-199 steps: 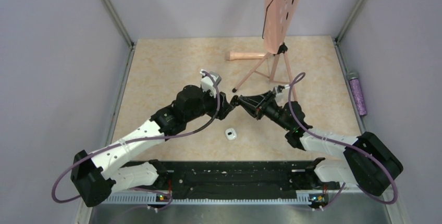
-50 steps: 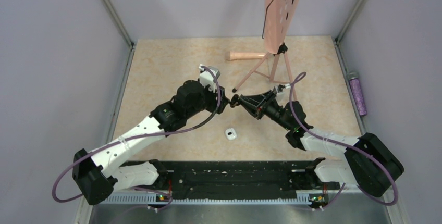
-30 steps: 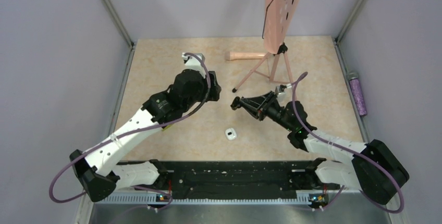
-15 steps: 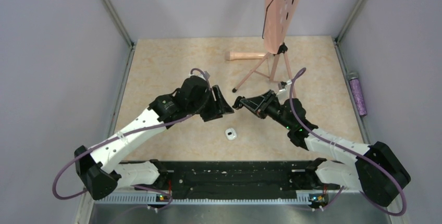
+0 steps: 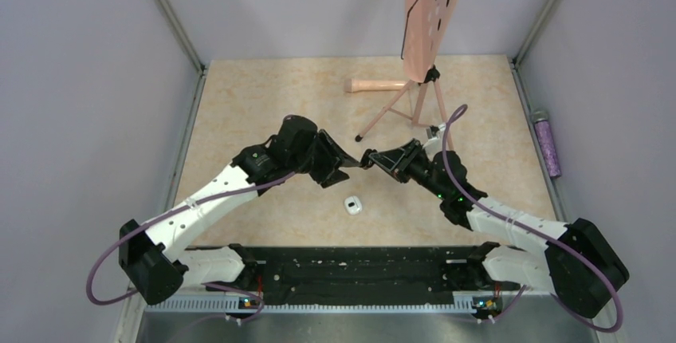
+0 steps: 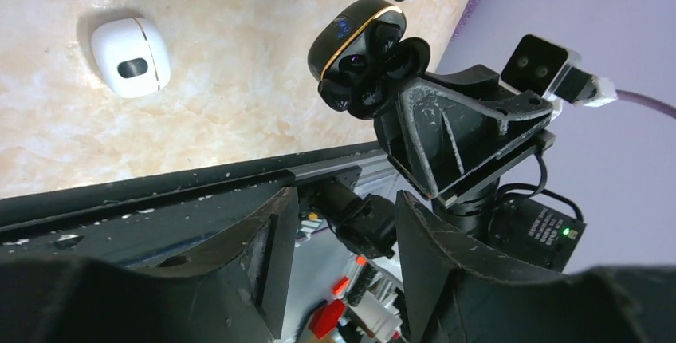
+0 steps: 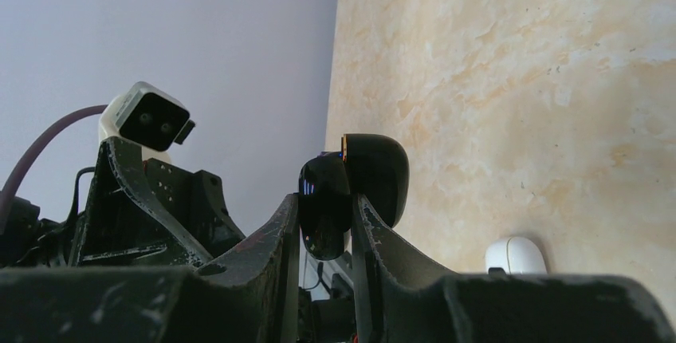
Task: Insert the wireless bluetooth earbuds into the charging case
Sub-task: Adjust the left earbud in the left side groove of the charging case.
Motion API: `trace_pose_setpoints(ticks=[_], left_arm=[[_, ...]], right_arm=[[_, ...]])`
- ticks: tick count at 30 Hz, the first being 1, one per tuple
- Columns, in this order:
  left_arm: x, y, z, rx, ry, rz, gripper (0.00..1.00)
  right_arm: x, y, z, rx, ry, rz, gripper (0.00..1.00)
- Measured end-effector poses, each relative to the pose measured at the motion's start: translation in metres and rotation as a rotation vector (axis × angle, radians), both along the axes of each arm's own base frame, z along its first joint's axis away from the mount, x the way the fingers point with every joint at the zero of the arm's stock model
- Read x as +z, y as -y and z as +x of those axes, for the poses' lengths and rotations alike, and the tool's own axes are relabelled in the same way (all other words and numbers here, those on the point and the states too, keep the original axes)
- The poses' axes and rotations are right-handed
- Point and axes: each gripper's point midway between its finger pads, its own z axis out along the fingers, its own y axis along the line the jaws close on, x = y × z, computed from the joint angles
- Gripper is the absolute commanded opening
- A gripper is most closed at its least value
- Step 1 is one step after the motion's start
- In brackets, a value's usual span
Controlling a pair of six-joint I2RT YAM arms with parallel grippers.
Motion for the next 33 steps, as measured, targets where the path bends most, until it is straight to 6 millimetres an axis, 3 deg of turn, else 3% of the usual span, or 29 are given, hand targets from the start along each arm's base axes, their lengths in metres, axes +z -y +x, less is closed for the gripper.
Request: trace_pose_setpoints(ticks=[7,20,33], left_arm=[[0.004,0.006,0.010,0.062,-0.036,-0.056,0.52],[-0.012,0.017,0.016,0.109,-0.127,-0.099,0.46],[-0.009,0.020,0.023,0.129,-0.116,-0.126,0.37]], right_arm=[[0.003,0.001,-0.001,-0.001,0.005,0.004,0.00],[0.011,0.001,-0.001,0.000,0.028,0.023,0.00],[0.020,0.002,-0.003,0.000,0.047,0.040,0.00]])
